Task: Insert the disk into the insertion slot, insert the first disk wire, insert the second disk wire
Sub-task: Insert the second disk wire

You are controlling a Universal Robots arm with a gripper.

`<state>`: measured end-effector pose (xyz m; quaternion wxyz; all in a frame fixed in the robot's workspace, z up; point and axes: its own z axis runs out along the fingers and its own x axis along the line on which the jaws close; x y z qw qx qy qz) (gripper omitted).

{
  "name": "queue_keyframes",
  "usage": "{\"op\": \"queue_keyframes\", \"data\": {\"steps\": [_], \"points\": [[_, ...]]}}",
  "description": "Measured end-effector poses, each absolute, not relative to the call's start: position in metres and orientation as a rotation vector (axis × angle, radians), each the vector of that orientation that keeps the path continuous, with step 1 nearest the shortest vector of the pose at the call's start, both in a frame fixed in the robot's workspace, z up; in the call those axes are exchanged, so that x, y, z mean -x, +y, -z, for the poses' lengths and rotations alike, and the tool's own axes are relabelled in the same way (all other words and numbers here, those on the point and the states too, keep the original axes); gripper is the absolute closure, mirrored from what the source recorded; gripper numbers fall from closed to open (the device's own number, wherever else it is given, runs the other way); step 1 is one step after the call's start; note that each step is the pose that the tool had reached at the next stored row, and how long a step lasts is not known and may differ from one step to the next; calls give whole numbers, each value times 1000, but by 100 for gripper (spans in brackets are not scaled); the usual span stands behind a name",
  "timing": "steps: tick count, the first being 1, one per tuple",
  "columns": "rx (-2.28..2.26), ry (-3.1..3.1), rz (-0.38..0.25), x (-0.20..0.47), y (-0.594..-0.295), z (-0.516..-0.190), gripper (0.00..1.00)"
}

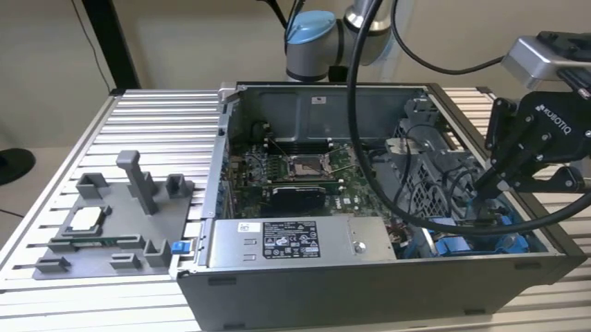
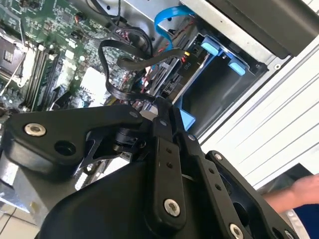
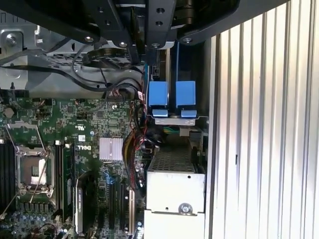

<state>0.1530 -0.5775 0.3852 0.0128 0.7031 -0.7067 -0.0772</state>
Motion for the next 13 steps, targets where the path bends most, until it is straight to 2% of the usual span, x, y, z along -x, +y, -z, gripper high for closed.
{"op": "queue_keyframes", "data": {"steps": [13], "points": [[-2198, -2208, 227, -148, -577, -376, 100]]}}
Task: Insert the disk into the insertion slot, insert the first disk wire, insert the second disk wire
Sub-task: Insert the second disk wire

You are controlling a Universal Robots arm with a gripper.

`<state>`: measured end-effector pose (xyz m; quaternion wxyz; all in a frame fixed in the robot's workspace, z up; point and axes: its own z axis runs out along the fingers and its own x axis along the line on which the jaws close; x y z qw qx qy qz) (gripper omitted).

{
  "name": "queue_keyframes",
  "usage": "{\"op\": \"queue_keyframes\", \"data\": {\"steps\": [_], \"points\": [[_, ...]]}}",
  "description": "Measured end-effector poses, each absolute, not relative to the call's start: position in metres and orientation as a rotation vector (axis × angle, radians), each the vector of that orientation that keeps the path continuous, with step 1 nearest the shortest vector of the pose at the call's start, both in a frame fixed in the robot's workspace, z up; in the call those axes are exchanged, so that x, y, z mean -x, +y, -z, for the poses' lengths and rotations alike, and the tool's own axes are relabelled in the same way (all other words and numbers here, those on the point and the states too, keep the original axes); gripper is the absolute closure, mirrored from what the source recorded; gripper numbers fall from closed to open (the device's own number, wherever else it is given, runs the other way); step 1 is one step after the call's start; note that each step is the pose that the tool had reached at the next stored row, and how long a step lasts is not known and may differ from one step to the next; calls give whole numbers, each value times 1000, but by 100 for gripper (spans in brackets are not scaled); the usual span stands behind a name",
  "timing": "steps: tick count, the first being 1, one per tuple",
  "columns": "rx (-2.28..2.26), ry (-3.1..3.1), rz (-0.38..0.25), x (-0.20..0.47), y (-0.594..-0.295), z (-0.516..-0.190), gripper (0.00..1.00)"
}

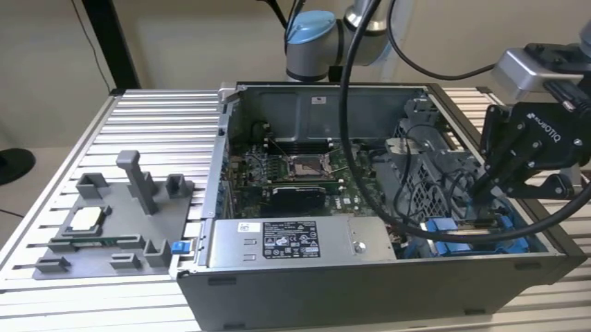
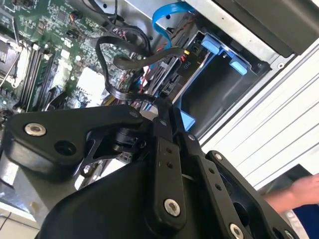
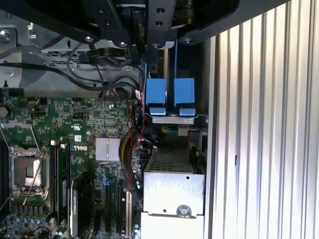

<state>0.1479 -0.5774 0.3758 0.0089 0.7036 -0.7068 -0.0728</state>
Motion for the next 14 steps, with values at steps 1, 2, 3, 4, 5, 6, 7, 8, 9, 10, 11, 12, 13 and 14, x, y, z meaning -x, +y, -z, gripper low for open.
{"op": "queue_keyframes", "data": {"steps": [1, 2, 3, 4, 5, 6, 7, 8, 9, 10, 11, 12, 13, 14], "points": [[-2198, -2209, 226, -147, -577, -374, 100], [-2199, -2209, 225, -146, -577, -373, 100], [-2200, -2209, 224, -145, -577, -371, 100], [-2201, -2208, 223, -145, -577, -370, 100], [-2203, -2208, 221, -144, -577, -369, 100], [-2205, -2208, 218, -144, -577, -367, 100], [-2209, -2208, 214, -144, -577, -366, 100], [-2212, -2208, 210, -144, -577, -365, 100], [-2216, -2208, 207, -143, -577, -364, 100], [-2222, -2205, 203, -143, -577, -363, 100], [-2230, -2200, 199, -143, -577, -362, 100], [-2243, -2191, 195, -143, -577, -361, 100], [-2255, -2182, 190, -143, -577, -360, 100], [-2267, -2173, 186, -143, -577, -359, 100]]}}
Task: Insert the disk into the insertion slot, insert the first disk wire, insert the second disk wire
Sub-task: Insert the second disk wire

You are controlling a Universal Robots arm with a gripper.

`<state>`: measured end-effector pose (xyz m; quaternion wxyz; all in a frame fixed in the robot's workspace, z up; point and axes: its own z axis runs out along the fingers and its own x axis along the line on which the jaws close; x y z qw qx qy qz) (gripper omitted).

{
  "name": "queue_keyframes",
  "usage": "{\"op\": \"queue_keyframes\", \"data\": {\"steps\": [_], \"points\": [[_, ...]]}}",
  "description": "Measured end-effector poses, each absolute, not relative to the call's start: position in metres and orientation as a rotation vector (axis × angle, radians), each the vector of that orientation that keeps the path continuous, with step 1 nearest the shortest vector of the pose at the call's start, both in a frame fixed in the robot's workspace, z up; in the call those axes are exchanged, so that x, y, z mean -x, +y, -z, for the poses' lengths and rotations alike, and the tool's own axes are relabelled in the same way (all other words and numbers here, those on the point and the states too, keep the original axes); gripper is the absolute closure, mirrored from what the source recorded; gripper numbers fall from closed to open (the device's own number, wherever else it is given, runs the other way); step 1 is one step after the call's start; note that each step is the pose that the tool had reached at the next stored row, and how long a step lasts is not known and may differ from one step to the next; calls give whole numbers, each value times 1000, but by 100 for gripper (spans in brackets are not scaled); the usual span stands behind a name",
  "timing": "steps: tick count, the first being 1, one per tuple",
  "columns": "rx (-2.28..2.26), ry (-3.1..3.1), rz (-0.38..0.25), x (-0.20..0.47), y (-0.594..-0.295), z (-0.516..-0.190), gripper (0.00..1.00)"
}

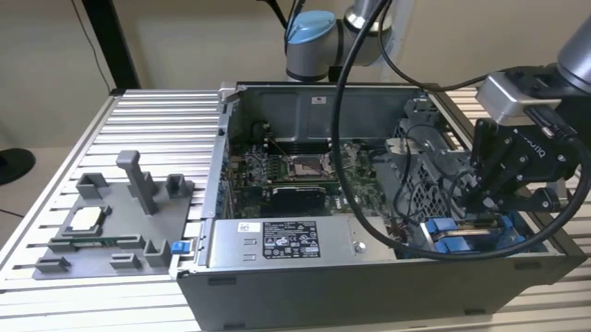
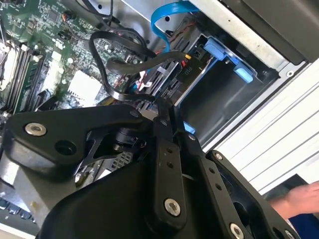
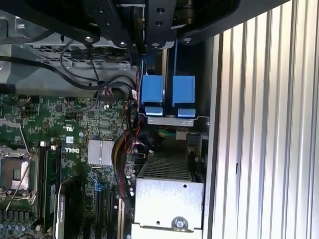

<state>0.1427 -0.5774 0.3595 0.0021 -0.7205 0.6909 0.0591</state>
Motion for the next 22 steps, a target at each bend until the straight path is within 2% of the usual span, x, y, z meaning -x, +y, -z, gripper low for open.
{"op": "queue_keyframes", "data": {"steps": [22], "points": [[2301, 2093, -130, -141, -577, -350, 100]]}}
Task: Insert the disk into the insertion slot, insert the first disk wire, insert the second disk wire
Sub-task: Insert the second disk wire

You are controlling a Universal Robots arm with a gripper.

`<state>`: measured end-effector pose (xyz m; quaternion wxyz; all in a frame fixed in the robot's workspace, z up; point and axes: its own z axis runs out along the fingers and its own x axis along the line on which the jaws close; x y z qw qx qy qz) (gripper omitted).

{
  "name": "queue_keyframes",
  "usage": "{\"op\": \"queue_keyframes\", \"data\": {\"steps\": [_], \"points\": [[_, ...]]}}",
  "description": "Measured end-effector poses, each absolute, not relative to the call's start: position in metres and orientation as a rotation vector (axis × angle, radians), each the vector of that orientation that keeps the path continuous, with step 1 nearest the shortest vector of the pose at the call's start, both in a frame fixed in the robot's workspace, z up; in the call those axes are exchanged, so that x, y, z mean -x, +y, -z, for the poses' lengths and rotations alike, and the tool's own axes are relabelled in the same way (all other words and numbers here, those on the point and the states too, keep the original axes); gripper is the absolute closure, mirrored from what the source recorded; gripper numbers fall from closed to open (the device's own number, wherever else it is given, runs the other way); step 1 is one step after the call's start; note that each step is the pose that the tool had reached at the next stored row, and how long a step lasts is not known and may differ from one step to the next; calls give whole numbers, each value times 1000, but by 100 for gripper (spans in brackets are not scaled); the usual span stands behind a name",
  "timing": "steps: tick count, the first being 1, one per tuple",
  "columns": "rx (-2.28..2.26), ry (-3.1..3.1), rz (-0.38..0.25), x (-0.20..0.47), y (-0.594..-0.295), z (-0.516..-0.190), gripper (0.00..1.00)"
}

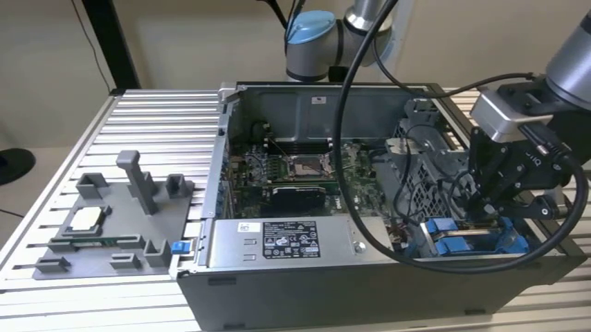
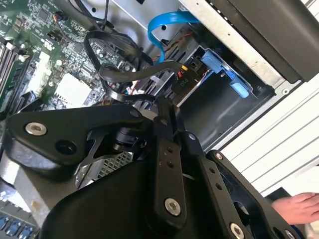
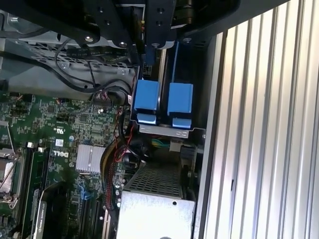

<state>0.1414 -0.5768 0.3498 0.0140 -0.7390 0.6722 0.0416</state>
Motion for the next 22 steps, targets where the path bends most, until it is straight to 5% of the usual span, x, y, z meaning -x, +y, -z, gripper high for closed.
{"op": "queue_keyframes", "data": {"steps": [22], "points": [[2294, 2076, -89, -140, -576, -344, 100]]}}
